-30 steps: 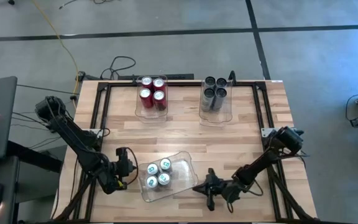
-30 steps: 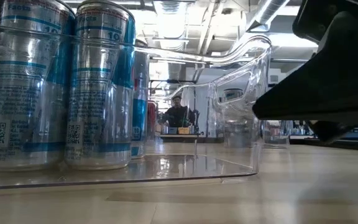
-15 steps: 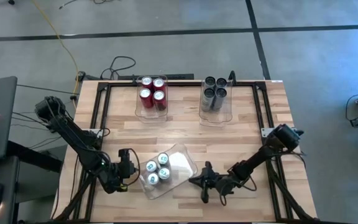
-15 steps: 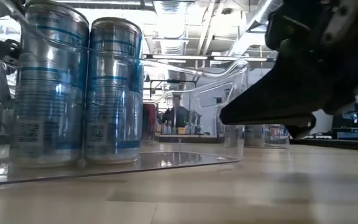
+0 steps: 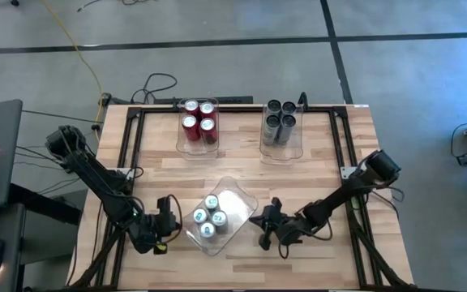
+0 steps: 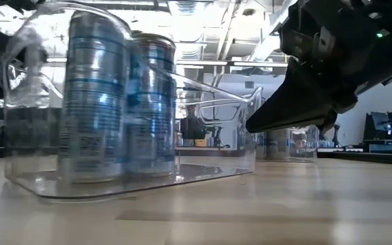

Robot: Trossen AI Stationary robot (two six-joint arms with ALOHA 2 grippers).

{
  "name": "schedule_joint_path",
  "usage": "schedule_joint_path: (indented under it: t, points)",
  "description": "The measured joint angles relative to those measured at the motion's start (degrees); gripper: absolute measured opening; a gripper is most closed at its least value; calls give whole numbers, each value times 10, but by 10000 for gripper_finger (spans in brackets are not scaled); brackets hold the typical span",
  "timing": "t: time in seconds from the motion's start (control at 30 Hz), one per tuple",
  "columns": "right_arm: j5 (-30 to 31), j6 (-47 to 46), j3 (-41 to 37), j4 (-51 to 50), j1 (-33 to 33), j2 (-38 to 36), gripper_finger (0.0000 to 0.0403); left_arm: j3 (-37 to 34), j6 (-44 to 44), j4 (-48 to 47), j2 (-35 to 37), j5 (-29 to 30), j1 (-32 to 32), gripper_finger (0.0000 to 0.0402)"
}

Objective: Sort soda cans
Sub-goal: Move the bottom center transparent bin to the center of the table

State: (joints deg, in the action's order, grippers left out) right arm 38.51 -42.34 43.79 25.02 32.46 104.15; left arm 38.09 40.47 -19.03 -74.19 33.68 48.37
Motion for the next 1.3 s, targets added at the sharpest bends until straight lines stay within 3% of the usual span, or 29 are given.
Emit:
schedule_joint_path:
  t: [0.3,0.63,1.03,1.3]
  points:
    - [7,-12,-1,-89,-29,-43,1,1,-41,70,-30,0,-4,0]
    - [23,-12,-1,-193,-52,-97,1,1,-94,135,-92,-3,-62,0]
    - [39,9,-1,-293,-108,-142,1,1,-152,209,-95,-33,-136,0]
    - [51,44,-1,-306,-133,-144,1,0,-179,238,-94,-45,-163,0]
